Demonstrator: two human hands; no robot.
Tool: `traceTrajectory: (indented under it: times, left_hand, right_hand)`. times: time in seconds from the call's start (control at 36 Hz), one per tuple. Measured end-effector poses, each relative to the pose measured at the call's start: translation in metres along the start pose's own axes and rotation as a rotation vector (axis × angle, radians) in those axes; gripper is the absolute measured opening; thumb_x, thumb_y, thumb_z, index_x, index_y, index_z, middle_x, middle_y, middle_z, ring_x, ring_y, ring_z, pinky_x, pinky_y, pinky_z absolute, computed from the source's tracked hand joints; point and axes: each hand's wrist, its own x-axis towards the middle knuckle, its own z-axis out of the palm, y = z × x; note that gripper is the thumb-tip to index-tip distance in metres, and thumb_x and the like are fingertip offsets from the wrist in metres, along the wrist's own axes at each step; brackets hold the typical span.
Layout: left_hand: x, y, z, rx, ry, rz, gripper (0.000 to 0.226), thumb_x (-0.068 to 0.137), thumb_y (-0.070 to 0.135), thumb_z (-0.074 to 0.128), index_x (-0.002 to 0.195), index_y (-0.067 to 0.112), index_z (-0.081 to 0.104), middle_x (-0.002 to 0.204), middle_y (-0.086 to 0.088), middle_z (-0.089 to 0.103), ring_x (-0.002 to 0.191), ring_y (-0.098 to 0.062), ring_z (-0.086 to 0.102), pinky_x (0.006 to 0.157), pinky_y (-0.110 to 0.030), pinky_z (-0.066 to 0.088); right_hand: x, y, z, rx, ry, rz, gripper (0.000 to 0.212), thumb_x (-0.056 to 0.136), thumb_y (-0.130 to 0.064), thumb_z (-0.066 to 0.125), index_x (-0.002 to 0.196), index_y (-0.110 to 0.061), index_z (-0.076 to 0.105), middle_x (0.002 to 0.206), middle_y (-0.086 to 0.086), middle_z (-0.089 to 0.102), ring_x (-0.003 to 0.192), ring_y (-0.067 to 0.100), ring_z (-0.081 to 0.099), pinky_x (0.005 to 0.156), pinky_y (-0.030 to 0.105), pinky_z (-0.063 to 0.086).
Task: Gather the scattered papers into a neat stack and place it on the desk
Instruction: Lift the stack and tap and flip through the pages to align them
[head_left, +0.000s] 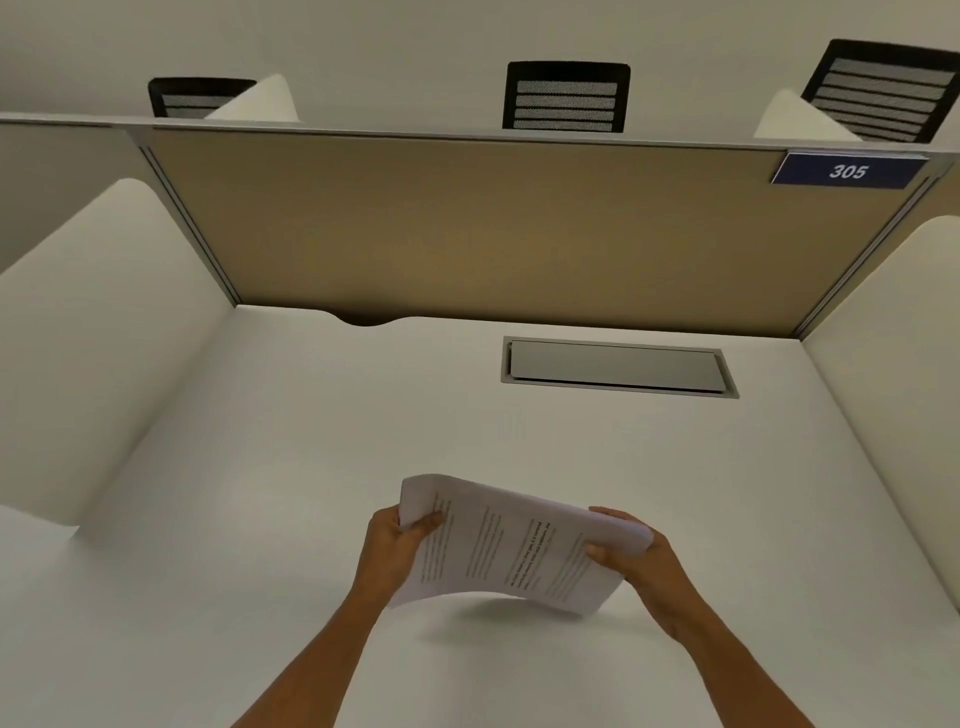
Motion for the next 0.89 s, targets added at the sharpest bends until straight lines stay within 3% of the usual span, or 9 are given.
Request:
traceTrajectory:
  times: [0.08, 0.17, 0.31, 0.39, 0.47, 0.58, 0.72, 0.81, 0.89]
  left_hand:
    - [0.002, -0.003, -0.002, -0.004, -0.029, -0.022, 0.007, 0.082, 0.031, 0.077, 0.086, 0.027, 0.073, 0.077, 0.008, 0.078, 0.064, -0.016, 0.074, 0.056, -0.027, 0.057]
    - [0.0, -0.001, -0.002, -0.006, -0.057, -0.026, 0.012, 0.08, 0.029, 0.079, 0.09, 0.029, 0.071, 0.081, 0.01, 0.078, 0.068, -0.015, 0.076, 0.054, -0.023, 0.057]
    - [-0.003, 0.001, 0.001, -0.083, 0.052, -0.021, 0.011, 0.079, 0.026, 0.08, 0.083, 0.031, 0.072, 0.076, 0.015, 0.077, 0.063, -0.012, 0.074, 0.051, -0.02, 0.054]
    - [-0.004, 0.001, 0.004, -0.125, 0.096, -0.037, 0.013, 0.07, 0.036, 0.078, 0.079, 0.029, 0.072, 0.073, 0.014, 0.076, 0.062, -0.01, 0.071, 0.053, -0.021, 0.052]
    - [-0.006, -0.003, 0.006, -0.153, 0.105, -0.045, 0.01, 0.072, 0.033, 0.081, 0.078, 0.032, 0.074, 0.075, 0.012, 0.077, 0.063, -0.012, 0.073, 0.051, -0.019, 0.053]
    - [-0.007, -0.007, 0.004, -0.175, 0.114, -0.052, 0.014, 0.077, 0.023, 0.082, 0.081, 0.033, 0.073, 0.076, 0.015, 0.077, 0.066, -0.008, 0.074, 0.047, -0.015, 0.053]
    - [-0.005, -0.013, 0.003, -0.224, 0.144, -0.068, 0.019, 0.069, 0.022, 0.089, 0.08, 0.03, 0.075, 0.078, 0.006, 0.077, 0.07, -0.011, 0.074, 0.055, -0.021, 0.058]
    - [-0.007, -0.019, 0.005, -0.186, 0.09, -0.043, 0.024, 0.071, 0.018, 0.087, 0.079, 0.038, 0.076, 0.08, 0.01, 0.078, 0.072, -0.009, 0.074, 0.06, -0.024, 0.06]
    - [-0.009, -0.029, 0.006, -0.167, 0.089, -0.06, 0.026, 0.071, 0.018, 0.087, 0.086, 0.034, 0.072, 0.083, 0.006, 0.078, 0.079, -0.012, 0.074, 0.065, -0.03, 0.062]
  right_hand:
    - [0.0, 0.002, 0.006, 0.031, 0.179, -0.009, 0.039, 0.067, -0.023, 0.09, 0.102, -0.013, 0.077, 0.096, 0.009, 0.08, 0.09, 0.03, 0.076, 0.069, 0.034, 0.06]
    - [-0.002, 0.003, 0.014, 0.054, 0.262, -0.045, 0.023, 0.074, -0.019, 0.086, 0.094, -0.011, 0.078, 0.086, 0.009, 0.079, 0.081, 0.032, 0.076, 0.06, 0.028, 0.06]
    - [-0.011, 0.007, 0.024, 0.089, 0.194, -0.05, 0.041, 0.068, -0.029, 0.09, 0.106, -0.02, 0.077, 0.097, 0.003, 0.08, 0.087, 0.02, 0.077, 0.063, 0.024, 0.06]
    - [-0.015, 0.013, 0.028, 0.034, 0.101, -0.014, 0.031, 0.076, -0.027, 0.084, 0.106, -0.027, 0.079, 0.101, 0.003, 0.08, 0.095, 0.021, 0.076, 0.067, 0.023, 0.058]
    - [-0.015, 0.019, 0.036, 0.025, 0.134, -0.009, 0.021, 0.085, -0.019, 0.077, 0.102, -0.03, 0.08, 0.099, 0.002, 0.08, 0.094, 0.019, 0.076, 0.073, 0.025, 0.057]
    - [-0.013, 0.01, 0.041, 0.011, 0.198, -0.057, 0.019, 0.087, -0.018, 0.075, 0.093, -0.035, 0.081, 0.09, 0.001, 0.081, 0.083, 0.017, 0.077, 0.061, 0.021, 0.058]
    - [-0.011, -0.001, 0.044, -0.033, 0.203, -0.128, 0.027, 0.088, -0.016, 0.074, 0.091, -0.043, 0.08, 0.085, -0.005, 0.08, 0.077, 0.008, 0.076, 0.061, 0.015, 0.056]
    - [-0.008, 0.002, 0.043, -0.031, 0.215, -0.099, 0.028, 0.087, -0.019, 0.075, 0.087, -0.046, 0.079, 0.084, -0.007, 0.08, 0.076, 0.009, 0.075, 0.058, 0.015, 0.056]
    - [-0.007, 0.007, 0.042, -0.051, 0.189, -0.073, 0.027, 0.087, -0.016, 0.076, 0.089, -0.043, 0.08, 0.087, -0.005, 0.08, 0.079, 0.011, 0.074, 0.06, 0.018, 0.057]
